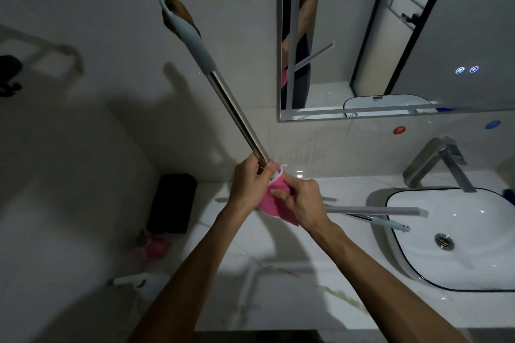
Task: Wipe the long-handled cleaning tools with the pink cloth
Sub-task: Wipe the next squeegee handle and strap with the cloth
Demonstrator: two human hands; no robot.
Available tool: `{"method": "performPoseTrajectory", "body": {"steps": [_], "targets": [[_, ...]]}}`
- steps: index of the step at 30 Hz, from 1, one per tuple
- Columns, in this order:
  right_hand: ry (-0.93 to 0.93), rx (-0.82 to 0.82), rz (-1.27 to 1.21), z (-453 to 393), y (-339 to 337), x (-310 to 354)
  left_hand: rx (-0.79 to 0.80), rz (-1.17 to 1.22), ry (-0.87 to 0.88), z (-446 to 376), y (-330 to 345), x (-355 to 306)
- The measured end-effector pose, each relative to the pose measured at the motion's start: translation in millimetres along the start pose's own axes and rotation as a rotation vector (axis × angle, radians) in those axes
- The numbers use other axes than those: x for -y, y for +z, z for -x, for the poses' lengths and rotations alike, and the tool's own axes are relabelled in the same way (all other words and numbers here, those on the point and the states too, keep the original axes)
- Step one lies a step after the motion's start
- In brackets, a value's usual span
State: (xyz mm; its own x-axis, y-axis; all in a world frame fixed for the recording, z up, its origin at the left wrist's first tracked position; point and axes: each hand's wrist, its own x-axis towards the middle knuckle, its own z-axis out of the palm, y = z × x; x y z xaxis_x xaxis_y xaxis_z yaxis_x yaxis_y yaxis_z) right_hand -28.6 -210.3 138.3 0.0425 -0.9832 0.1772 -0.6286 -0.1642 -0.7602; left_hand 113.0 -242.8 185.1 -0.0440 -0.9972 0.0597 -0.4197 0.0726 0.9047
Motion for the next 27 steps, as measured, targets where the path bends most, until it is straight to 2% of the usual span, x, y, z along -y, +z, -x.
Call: {"method": "performPoseTrajectory", "body": {"steps": [3, 6, 10, 15, 17, 21, 24, 27], "targets": [[-0.029, -0.054, 0.055, 6.7, -3.5, 6.1, -0.056, -0.036, 0.004, -3.6, -3.3, -1.2], [-0.031, -0.072, -0.028, 9.0, -0.9, 12.7, -0.087, -0.052, 0.039, -5.9, -4.1, -4.8], [-0.073, 0.085, -0.075, 3.2, -10.1, 11.5, -0.129, -0.082, 0.052, -2.9, -3.7, -4.4], [0.020, 0.206, 0.047, 0.8, -10.1, 5.0, -0.241, 0.043, 0.013, -2.2, -5.2, -6.1], [0.005, 0.188, 0.129, 1.4, -9.0, 3.5, -0.244, 0.082, 0.012, -1.0, -6.5, -7.0], [0.031, 0.156, 0.114, 2.4, -10.9, -0.4, -0.207, 0.113, -0.001, 6.2, -5.7, -10.5], [-0.012, 0.099, 0.099, 1.9, -11.0, -3.5, -0.158, 0.030, -0.034, 14.2, 1.0, -4.6], [-0.051, 0.092, 0.132, 0.0, -17.8, 0.0, -0.194, -0.050, -0.030, 19.9, 7.8, 2.6]]}}
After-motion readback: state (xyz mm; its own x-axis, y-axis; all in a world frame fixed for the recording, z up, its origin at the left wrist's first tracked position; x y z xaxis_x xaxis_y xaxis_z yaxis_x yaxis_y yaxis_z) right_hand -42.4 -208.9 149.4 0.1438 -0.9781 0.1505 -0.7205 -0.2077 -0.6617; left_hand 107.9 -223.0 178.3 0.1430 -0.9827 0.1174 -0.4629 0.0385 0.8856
